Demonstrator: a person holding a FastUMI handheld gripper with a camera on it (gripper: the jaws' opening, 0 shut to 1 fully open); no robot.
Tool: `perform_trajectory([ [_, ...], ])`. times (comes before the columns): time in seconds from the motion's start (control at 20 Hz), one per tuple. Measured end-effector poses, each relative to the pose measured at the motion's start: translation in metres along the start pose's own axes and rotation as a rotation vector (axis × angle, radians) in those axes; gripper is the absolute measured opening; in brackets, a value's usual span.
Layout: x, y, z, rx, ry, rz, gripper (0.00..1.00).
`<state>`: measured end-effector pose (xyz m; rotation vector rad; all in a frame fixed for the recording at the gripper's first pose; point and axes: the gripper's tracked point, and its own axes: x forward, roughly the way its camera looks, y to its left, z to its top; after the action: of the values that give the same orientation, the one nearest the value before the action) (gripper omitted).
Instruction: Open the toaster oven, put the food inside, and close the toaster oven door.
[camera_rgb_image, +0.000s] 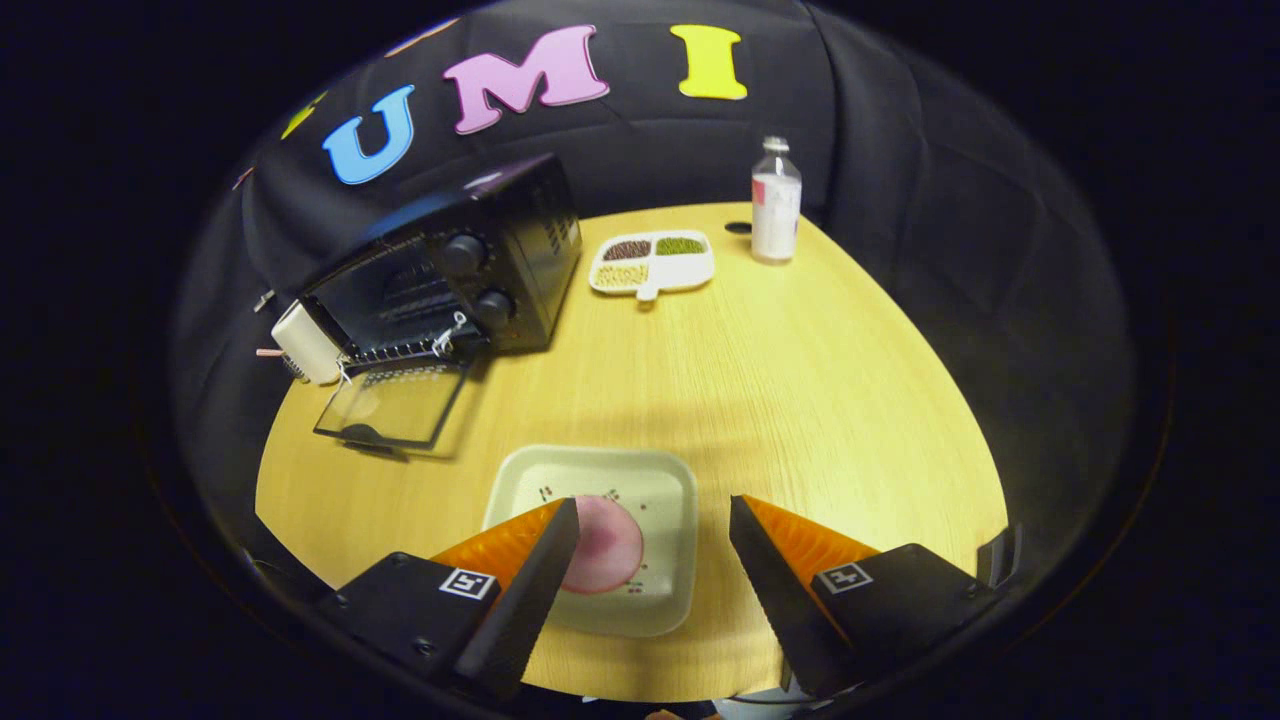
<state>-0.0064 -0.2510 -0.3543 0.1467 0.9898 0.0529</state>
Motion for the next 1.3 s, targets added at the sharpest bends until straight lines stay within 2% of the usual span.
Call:
perform_trajectory([
  [0.25,0.013,-0.005,-0.032,0.032,0.109,-0.003,1.0],
  [0.4,0.021,-0.004,-0.041,0.039,0.149,0.004,0.96],
  [0.5,0.024,-0.001,-0.04,0.048,0.162,0.015,0.84],
  [0.55,0.022,0.0,-0.042,0.053,0.18,0.014,0.82],
  [0.6,0.024,-0.004,-0.042,0.048,0.183,-0.004,0.72],
  [0.65,0.019,-0.005,-0.04,0.05,0.185,-0.004,0.67],
  [0.7,0.024,-0.005,-0.044,0.053,0.194,-0.004,0.56],
  [1.05,0.025,-0.009,-0.042,0.102,0.234,0.009,0.42],
  [1.15,0.023,-0.004,-0.041,0.148,0.228,0.053,0.42],
  [1.2,0.021,0.006,-0.039,0.211,0.215,0.109,0.48],
  [1.3,0.02,0.002,-0.041,0.318,0.23,0.126,0.6],
])
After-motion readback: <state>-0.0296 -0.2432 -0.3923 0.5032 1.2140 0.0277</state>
